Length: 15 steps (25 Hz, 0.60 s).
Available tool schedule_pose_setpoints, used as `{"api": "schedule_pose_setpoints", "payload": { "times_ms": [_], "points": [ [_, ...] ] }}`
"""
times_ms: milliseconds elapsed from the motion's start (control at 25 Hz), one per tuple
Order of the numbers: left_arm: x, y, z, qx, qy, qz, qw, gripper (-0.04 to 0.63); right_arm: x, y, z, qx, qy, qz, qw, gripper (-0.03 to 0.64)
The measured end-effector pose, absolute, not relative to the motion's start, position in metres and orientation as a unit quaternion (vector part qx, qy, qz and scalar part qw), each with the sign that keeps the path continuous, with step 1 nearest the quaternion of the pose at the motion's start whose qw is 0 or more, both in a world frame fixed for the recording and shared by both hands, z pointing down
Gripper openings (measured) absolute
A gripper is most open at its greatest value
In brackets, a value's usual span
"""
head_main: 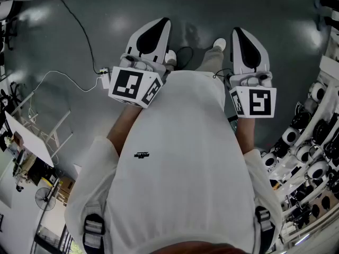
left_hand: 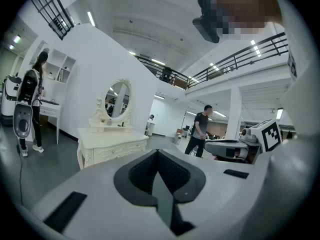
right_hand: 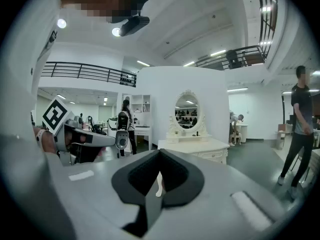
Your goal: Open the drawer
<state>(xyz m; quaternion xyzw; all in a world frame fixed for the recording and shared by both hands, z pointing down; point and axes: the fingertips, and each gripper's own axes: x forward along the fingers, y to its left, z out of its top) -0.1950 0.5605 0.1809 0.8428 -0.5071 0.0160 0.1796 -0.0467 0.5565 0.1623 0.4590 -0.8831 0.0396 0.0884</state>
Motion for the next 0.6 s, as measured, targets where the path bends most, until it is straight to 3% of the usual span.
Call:
{"api": "schedule_pose_setpoints", "payload": {
  "times_ms": [240,600],
  "points": [
    [-0.218,0.570,0.186,0.840,-0.509,0.023,0.186,0.009,-0.066,0.571,0.161,0.457,-0.884,0.035,0.094,0.011],
    [-0.163,0.537,0.171,0.842,-0.508,0.011,0.184,0.009,-0.020,0.547,0.149,0.463,-0.884,0.047,0.047,0.011]
  ]
}}
